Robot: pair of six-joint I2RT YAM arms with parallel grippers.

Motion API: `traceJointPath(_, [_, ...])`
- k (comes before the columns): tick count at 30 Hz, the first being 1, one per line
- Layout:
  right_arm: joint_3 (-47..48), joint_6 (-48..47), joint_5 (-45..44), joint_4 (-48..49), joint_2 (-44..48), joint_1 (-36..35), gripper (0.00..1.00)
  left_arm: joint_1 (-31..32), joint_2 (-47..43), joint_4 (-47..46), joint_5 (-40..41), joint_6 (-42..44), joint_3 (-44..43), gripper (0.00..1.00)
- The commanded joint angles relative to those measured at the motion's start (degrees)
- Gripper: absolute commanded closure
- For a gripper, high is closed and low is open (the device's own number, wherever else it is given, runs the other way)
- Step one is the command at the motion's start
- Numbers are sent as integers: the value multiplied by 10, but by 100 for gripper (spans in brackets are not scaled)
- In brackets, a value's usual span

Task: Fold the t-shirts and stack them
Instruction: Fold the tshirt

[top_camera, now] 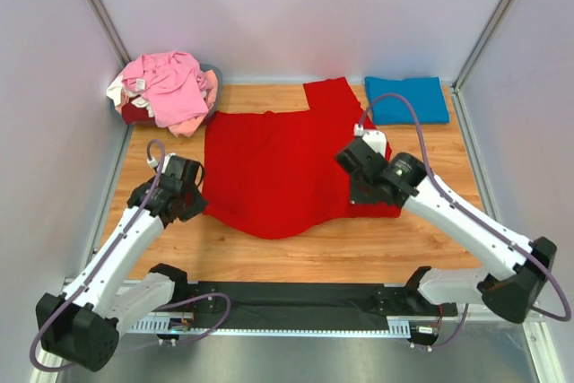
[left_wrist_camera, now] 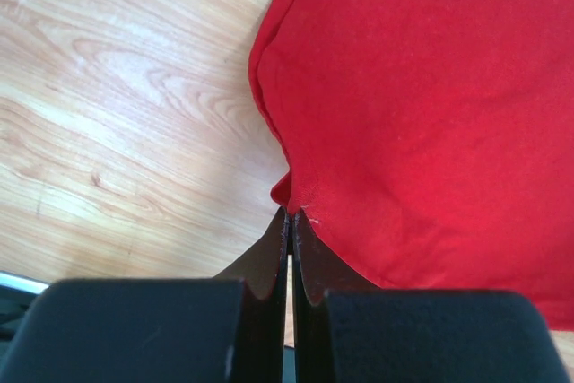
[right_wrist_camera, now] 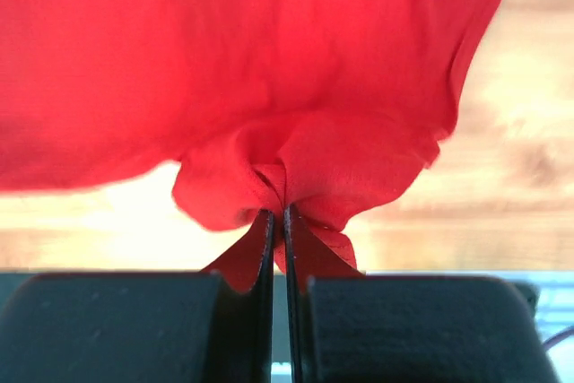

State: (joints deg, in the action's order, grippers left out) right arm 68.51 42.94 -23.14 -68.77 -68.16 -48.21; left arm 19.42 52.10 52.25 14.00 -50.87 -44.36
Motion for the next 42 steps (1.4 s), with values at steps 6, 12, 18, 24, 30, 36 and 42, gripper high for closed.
traceJointPath(6, [136, -218, -31, 61, -140, 95, 100, -48, 86, -55, -3, 73, -69, 100])
traceJointPath(12, [183, -278, 4, 98, -206, 149, 100, -76, 148, -75, -8, 88, -89, 100])
traceJointPath(18, [232, -305, 19, 104, -258, 189, 100, -83, 199, -85, -1, 102, -117, 100])
traceJointPath(24, [266, -333, 21, 113, -301, 207, 100, -90, 262, -94, -8, 115, -150, 100])
traceJointPath(30, [292, -339, -3, 100, -339, 217, 100, -96, 319, -109, -15, 129, -174, 100])
traceJointPath(36, [328, -333, -38, 86, -386, 229, 100, -99, 372, -124, -22, 145, -201, 100])
traceJointPath(42, [381, -336, -49, 76, -453, 247, 100, -105, 431, -117, -26, 155, -244, 95])
